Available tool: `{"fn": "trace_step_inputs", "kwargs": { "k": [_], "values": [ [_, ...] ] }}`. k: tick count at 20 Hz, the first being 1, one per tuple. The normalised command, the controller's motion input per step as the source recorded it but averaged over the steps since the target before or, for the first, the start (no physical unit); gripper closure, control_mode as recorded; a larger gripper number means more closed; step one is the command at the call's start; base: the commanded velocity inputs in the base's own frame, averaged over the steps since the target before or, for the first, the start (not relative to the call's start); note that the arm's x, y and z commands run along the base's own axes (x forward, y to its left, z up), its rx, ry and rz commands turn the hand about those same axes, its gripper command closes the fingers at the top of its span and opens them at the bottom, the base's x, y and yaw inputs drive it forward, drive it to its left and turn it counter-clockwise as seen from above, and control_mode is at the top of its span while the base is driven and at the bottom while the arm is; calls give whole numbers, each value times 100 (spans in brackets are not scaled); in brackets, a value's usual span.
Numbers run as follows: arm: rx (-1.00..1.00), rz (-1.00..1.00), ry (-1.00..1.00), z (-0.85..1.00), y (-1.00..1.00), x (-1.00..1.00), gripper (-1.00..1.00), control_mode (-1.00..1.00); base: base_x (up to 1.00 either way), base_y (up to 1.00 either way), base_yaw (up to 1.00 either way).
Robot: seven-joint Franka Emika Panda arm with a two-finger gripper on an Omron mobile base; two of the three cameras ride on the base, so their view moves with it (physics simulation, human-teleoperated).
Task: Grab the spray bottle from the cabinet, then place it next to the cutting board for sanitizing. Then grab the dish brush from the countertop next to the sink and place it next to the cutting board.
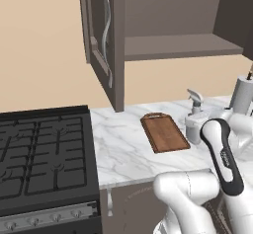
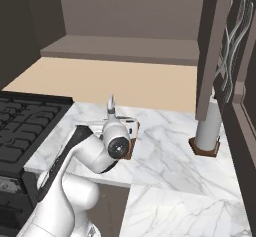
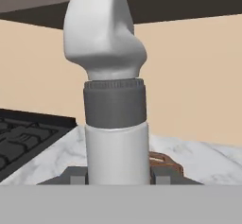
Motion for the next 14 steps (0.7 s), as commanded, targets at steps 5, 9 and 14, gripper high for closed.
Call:
{"fn": "trace_step_inputs", "kwargs": {
  "k": [5,9,14],
  "values": [
    [-4,0,-12,-17,-45,56,100,-100,0,0,0],
    [1,0,5,-3,-61,79,100,-100,0,0,0],
    [2,0,4,-2,-61,63,100,-100,0,0,0]
  ]
}}
